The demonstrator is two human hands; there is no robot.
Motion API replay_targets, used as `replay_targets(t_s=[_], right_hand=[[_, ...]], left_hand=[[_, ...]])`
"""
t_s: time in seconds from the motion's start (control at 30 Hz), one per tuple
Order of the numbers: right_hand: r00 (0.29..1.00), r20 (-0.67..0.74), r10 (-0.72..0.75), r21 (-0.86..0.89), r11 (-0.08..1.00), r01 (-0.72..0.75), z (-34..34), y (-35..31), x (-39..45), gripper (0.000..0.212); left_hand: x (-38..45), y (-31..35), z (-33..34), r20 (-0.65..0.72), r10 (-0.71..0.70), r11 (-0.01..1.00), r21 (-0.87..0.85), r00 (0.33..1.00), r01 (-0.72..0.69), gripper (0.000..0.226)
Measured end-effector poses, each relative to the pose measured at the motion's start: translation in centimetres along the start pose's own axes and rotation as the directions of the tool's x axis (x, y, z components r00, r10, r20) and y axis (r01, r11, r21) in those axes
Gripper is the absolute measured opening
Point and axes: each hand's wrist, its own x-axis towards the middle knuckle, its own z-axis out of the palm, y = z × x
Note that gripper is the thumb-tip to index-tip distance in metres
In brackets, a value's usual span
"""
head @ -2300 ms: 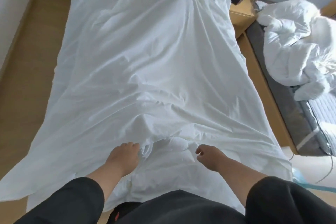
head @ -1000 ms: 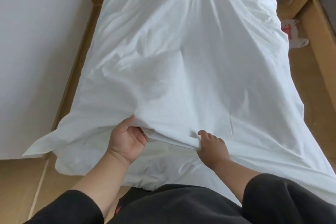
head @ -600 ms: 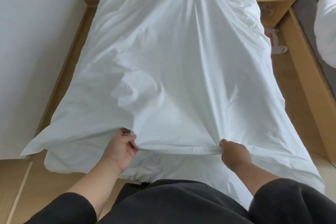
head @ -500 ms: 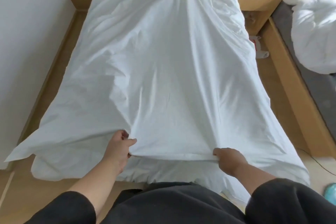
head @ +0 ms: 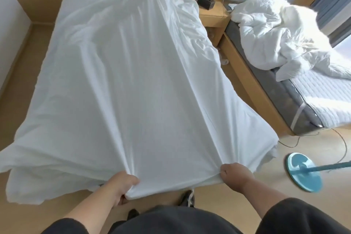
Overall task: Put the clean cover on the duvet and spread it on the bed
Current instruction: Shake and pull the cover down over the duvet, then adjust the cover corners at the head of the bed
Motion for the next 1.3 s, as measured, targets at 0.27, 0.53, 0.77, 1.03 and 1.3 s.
replay_targets(t_s=[0.27,0.53,0.77,1.03,1.3], right_hand=[[0.976,0.202,0.083,0.056,0.994,-0.097,5.5,5.5,-4.8,0.039],[0.976,0.199,0.084,0.46,0.872,-0.169,9.3,19.1,-9.0,0.033],[0.95,0.216,0.225,0.686,0.658,-0.312,13.5,33.6,-13.8,0.015],[0.928,0.221,0.298,0.769,0.531,-0.354,12.6,42.6,-13.3,0.016],[0.86,0.317,0.4,0.787,0.395,-0.474,8.6,49.9,-7.7,0.019]], left_hand=[[-3.9,0.3,5.3,0.028,0.334,0.578,0.784,0.942,-0.228,0.034],[-6.9,5.6,22.4,0.223,0.422,0.236,0.909,0.879,-0.344,0.013],[-11.4,10.3,40.0,0.476,0.398,-0.024,0.86,0.784,-0.51,0.015],[-11.0,16.1,49.3,0.509,0.4,-0.094,0.85,0.763,-0.518,0.013],[-5.5,25.1,55.5,0.546,0.319,-0.092,0.832,0.775,-0.548,0.011]])
